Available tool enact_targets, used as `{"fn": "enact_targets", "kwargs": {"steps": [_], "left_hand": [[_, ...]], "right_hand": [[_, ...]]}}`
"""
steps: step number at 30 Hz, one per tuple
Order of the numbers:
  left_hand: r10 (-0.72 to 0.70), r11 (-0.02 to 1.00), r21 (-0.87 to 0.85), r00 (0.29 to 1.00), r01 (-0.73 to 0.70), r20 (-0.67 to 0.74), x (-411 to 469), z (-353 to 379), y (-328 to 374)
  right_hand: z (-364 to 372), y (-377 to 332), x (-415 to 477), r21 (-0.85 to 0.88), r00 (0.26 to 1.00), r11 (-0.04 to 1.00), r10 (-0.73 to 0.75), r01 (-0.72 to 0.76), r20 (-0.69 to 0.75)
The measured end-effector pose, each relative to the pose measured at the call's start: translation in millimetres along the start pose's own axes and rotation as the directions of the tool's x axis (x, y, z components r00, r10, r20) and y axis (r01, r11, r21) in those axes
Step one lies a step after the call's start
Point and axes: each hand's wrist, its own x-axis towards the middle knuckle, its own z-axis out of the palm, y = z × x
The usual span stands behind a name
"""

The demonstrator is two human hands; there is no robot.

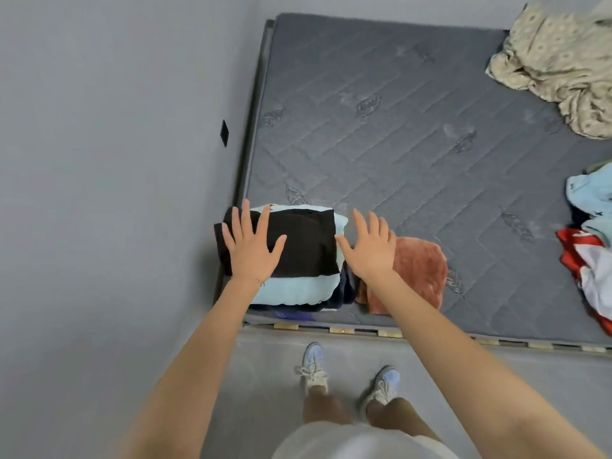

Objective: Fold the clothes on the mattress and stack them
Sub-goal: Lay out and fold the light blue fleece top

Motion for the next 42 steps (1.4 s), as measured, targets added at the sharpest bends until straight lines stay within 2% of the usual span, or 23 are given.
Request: {"fn": "enact_targets", "kwargs": {"steps": [5, 11, 18, 22, 25, 34, 42], "left_hand": [[0.161, 0.975, 0.14, 0.983, -0.172, 0.084, 10, -1, 71], [0.297, 0.928, 0.19, 0.945, -0.319, 0.135, 5, 8, 183], [0.417, 0.9, 0.072, 0.896, -0.431, 0.155, -22, 35, 340], [0.481, 0.867, 0.049, 0.859, -0.496, 0.175, -41, 57, 425], [0.524, 0.839, 0.056, 0.831, -0.541, 0.189, -53, 73, 482], [0.647, 0.711, 0.097, 0.702, -0.696, 0.296, -63, 112, 602], [0.715, 0.598, 0.146, 0.607, -0.788, 0.347, -32, 148, 690]], "right_hand": [[-38, 56, -12, -0.018, 0.997, 0.997, 0.068, -0.069, -0.025], [-87, 160, -35, -0.033, 0.99, 0.993, 0.106, -0.109, -0.091], [-127, 301, -69, -0.058, 0.974, 0.976, 0.203, -0.21, -0.101], [-144, 379, -88, -0.046, 0.959, 0.959, 0.276, -0.279, -0.068], [-156, 434, -102, -0.043, 0.945, 0.948, 0.311, -0.316, -0.099], [-176, 547, -120, 0.003, 0.888, 0.894, 0.445, -0.448, -0.113], [-189, 631, -91, 0.047, 0.827, 0.836, 0.548, -0.547, -0.126]]}}
